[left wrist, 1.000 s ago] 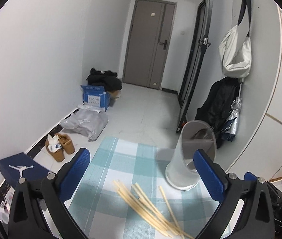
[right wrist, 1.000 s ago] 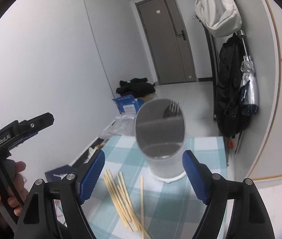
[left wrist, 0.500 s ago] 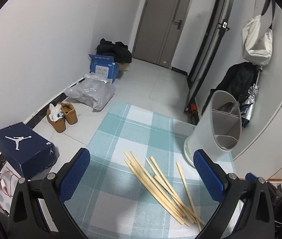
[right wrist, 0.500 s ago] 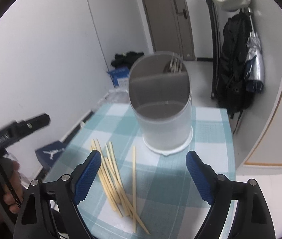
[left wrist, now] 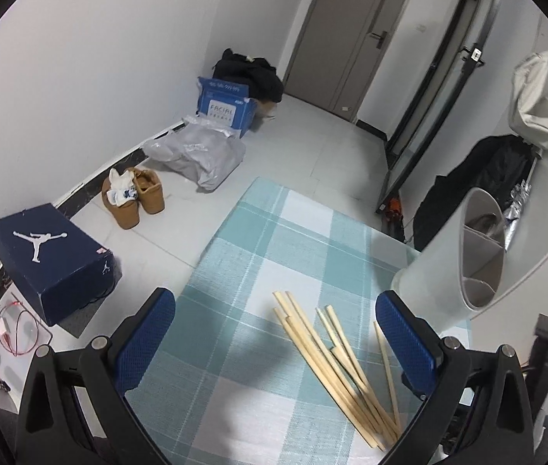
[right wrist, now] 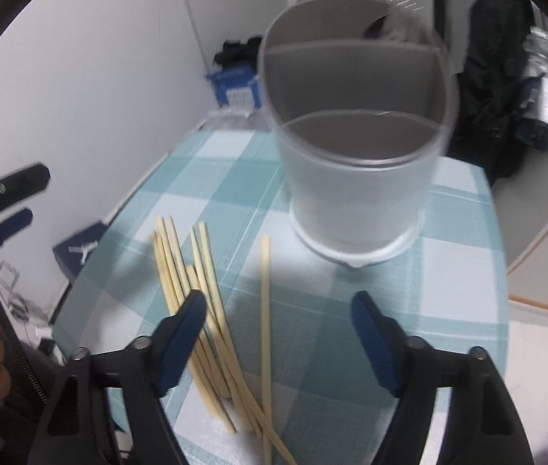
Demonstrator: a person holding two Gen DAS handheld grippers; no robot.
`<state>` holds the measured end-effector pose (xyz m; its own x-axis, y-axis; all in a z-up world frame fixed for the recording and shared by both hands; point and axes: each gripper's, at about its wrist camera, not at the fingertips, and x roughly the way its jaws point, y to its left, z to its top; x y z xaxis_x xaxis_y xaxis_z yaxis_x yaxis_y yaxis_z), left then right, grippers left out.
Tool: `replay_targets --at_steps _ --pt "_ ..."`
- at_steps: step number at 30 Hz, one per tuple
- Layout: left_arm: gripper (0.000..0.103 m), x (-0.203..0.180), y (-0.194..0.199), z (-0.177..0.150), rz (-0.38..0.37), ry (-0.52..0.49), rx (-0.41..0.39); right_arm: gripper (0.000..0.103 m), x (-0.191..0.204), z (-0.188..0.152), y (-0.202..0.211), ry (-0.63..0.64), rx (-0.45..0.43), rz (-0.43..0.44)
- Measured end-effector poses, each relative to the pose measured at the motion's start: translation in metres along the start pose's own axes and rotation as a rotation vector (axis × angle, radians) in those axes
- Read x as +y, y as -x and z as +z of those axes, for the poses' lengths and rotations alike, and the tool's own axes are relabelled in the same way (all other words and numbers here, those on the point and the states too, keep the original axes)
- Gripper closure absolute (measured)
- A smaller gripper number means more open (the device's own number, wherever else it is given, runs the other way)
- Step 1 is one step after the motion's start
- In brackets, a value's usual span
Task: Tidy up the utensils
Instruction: 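Grasp one wooden chopstick from the pile with the right gripper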
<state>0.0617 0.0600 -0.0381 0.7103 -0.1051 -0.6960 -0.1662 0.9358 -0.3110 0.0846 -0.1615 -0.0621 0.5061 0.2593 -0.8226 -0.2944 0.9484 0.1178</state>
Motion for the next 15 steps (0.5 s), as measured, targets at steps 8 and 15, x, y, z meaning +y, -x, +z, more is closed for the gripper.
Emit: replay_targets --at_steps 8,15 --pt "0.001 0.030 -0.007 0.009 -0.005 0.123 0.054 0.068 0.030 0.015 -0.044 0.150 0.083 -0.071" --pt "0.001 0.044 -0.013 0.010 -0.027 0.197 0.095 0.074 0.031 0.023 -0.062 0.176 0.079 -0.142"
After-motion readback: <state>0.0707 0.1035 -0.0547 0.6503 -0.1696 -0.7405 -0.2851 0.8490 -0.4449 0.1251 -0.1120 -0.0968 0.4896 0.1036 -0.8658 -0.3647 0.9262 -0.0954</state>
